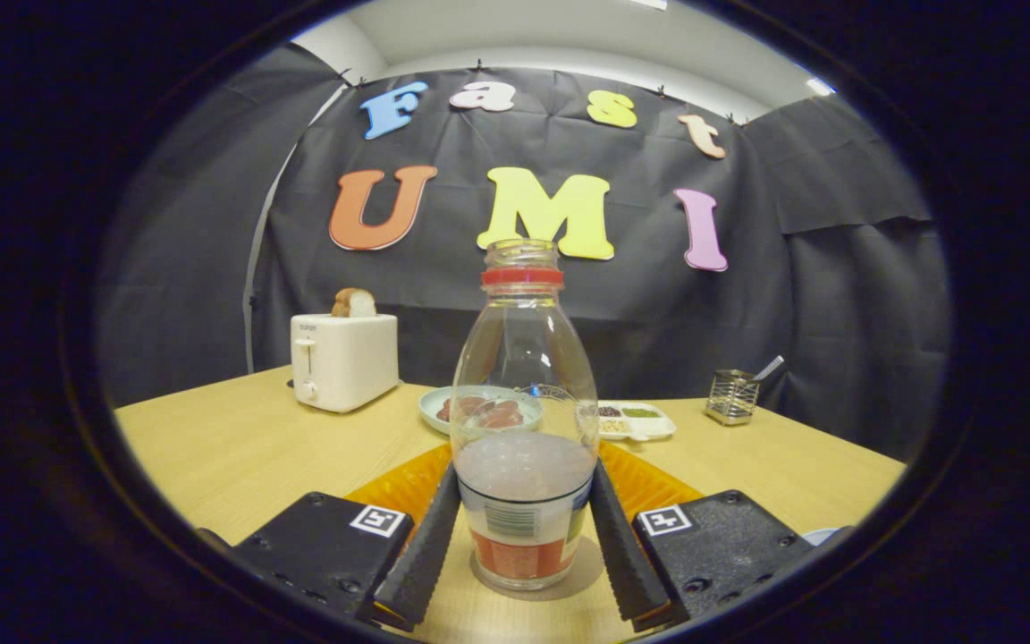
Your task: Take the bottle from table, then pour the juice into the cup, finally place the bottle on the coaster
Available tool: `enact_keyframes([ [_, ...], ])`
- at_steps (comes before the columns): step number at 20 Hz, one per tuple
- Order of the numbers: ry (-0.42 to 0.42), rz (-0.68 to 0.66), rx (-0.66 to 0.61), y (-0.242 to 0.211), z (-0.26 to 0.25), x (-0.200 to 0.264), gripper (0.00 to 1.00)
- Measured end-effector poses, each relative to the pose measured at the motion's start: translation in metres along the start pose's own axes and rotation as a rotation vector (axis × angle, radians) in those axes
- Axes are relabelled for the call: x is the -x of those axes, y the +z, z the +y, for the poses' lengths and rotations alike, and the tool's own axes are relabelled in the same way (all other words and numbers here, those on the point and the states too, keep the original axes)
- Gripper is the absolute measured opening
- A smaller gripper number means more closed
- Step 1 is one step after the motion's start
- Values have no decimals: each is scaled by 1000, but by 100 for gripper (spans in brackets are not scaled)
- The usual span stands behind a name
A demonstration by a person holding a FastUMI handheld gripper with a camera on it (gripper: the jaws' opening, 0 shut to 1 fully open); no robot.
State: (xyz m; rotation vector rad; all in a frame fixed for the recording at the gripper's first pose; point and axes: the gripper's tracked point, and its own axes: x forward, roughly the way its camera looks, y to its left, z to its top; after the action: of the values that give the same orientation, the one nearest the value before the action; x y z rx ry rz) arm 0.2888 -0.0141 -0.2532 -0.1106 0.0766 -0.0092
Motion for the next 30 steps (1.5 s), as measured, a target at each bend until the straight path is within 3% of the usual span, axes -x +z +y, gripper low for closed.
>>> enact_keyframes([
  [4,-8,-3,-48,-6,-7,3,82],
  [8,12,76,-96,-27,-7,-3,86],
  [13,-6,-3,-128,-6,-16,10,99],
  [19,1,-52,-88,16,-13,26,100],
  [23,-21,-65,-77,47,-23,56,100],
  [30,-24,-170,-94,165,-46,156,100],
])
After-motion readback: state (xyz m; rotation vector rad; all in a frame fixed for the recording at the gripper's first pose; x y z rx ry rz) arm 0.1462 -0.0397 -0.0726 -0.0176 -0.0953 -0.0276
